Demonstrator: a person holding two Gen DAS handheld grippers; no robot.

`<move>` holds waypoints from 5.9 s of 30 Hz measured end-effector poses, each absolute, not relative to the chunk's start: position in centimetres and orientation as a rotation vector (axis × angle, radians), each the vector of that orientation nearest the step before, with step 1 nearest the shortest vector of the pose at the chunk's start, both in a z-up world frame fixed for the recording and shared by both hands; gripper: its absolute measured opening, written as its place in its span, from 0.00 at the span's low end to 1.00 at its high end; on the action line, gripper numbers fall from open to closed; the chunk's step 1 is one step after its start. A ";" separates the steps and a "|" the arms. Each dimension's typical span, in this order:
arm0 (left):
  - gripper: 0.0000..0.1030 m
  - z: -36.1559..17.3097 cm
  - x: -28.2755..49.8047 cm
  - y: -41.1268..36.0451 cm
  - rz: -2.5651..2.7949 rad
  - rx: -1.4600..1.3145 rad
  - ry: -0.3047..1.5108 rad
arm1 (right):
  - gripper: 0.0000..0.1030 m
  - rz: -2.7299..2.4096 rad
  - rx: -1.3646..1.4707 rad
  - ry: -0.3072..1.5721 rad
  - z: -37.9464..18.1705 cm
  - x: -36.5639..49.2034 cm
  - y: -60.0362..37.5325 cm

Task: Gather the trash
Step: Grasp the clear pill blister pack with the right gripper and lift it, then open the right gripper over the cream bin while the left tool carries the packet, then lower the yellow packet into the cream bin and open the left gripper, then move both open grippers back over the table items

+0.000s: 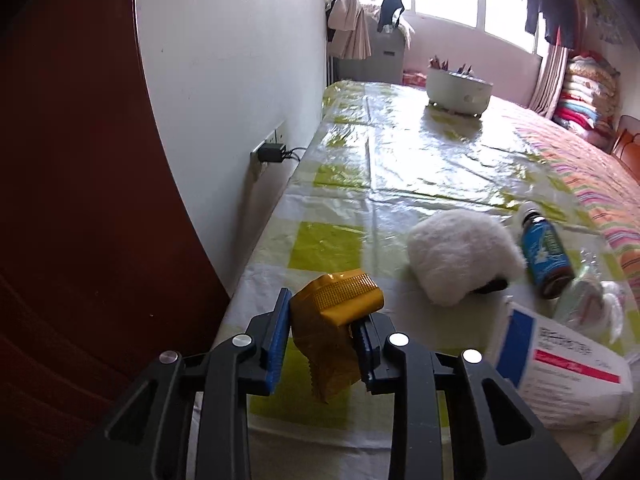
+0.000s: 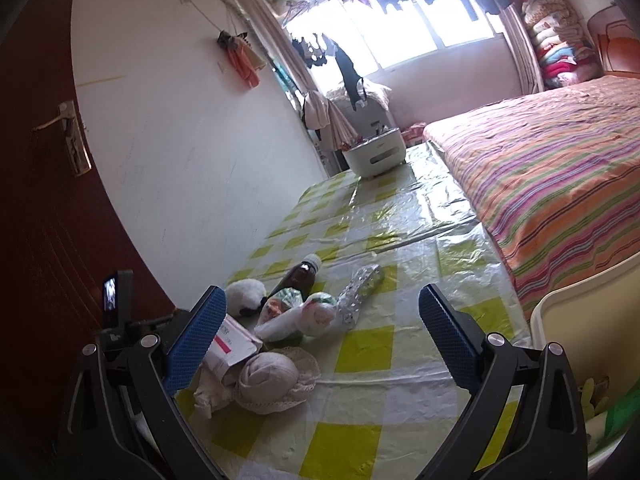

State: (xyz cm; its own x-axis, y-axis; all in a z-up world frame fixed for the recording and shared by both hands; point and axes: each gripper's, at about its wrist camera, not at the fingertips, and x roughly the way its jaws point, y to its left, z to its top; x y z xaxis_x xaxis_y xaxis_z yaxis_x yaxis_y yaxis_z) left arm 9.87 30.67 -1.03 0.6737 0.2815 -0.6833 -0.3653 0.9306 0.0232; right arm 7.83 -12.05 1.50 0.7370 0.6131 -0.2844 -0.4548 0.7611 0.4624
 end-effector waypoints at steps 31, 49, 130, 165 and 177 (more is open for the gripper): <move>0.28 1.3 8.6 25.5 0.235 -0.092 0.669 | 0.92 0.731 0.148 0.685 -1.3 15.2 -1.8; 0.28 1.3 8.8 24.6 0.221 -0.071 0.675 | 0.73 0.407 0.168 0.884 -3.5 25.2 0.3; 0.29 3.1 11.1 -9.9 -0.481 0.005 0.686 | 0.48 0.113 0.551 0.495 0.0 10.4 -33.1; 0.75 4.1 8.5 -8.4 -0.404 0.029 0.528 | 0.75 0.133 0.661 0.410 0.2 10.0 -33.5; 0.76 5.2 6.3 0.1 -0.271 0.025 0.458 | 0.94 0.332 0.504 0.455 1.3 11.3 -23.6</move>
State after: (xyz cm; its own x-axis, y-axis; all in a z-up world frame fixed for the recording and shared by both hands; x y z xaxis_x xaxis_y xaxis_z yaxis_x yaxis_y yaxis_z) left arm 6.35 0.10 5.20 0.8616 -0.2528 -0.4401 0.2641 0.9638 -0.0367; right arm 11.27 -23.64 1.34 0.8486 0.4110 -0.3330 -0.1923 0.8262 0.5296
